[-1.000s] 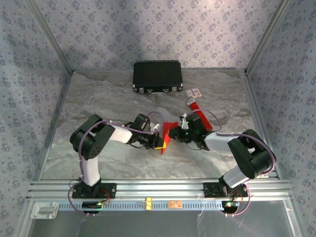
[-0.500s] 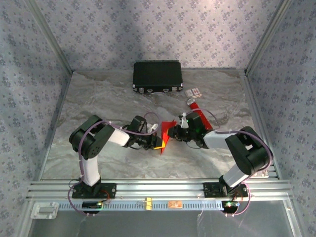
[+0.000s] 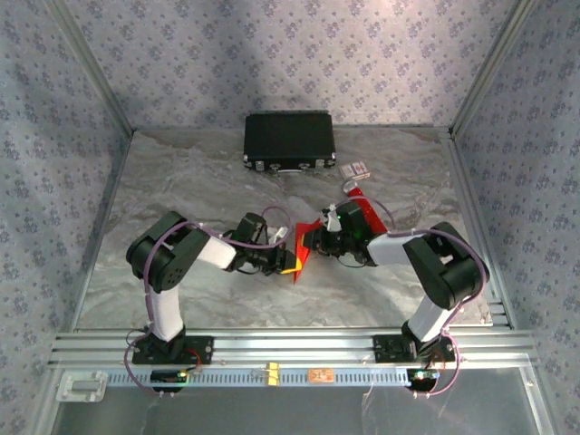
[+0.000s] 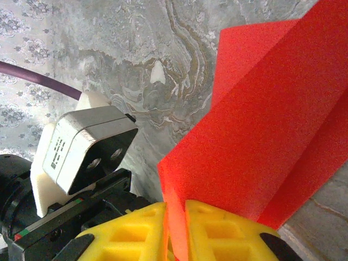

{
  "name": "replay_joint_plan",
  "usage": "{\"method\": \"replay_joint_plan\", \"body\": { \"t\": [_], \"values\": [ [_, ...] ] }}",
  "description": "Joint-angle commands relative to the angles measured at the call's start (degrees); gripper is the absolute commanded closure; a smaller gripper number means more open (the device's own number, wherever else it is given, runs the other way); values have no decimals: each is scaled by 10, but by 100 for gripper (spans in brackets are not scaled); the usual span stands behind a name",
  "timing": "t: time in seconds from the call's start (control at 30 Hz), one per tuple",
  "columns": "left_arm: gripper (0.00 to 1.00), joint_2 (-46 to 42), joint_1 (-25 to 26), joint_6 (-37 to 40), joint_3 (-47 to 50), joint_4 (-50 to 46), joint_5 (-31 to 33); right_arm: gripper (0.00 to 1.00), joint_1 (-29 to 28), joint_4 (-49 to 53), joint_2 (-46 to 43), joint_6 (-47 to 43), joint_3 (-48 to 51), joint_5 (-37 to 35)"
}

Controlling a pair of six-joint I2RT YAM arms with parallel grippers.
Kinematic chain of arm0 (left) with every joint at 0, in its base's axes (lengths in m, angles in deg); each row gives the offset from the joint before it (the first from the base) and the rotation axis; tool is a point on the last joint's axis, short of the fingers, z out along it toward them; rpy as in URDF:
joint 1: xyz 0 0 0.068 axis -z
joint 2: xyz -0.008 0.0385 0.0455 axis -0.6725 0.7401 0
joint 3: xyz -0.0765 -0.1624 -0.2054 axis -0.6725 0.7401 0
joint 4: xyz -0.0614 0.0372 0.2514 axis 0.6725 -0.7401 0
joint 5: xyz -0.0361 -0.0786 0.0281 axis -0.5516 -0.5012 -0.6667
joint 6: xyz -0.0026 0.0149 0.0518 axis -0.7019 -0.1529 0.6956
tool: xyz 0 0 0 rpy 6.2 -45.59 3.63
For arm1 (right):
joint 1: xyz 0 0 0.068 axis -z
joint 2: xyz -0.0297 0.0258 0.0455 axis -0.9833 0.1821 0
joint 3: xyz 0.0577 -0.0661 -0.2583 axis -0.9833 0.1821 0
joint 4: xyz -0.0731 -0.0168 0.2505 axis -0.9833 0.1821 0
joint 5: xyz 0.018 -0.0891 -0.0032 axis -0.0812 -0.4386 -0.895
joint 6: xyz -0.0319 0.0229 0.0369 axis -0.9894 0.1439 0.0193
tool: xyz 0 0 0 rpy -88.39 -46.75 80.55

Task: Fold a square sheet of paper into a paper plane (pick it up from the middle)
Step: Fold the wing for the fifth time at the center of the table.

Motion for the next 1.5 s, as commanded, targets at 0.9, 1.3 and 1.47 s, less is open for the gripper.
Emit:
{"method": "replay_joint_plan", "body": {
  "t": [0.9,1.3,1.47],
  "values": [
    [100,40,-26,-1,-2,-86,28,83,-6,10,41,-19,-38,25],
    [100,45,-29,0,-3,-101,32,83,1,25,58,-25,-44,7],
    [100,47,-30,3,-3,-106,33,83,1,25,68,-23,-47,5]
  ]
}}
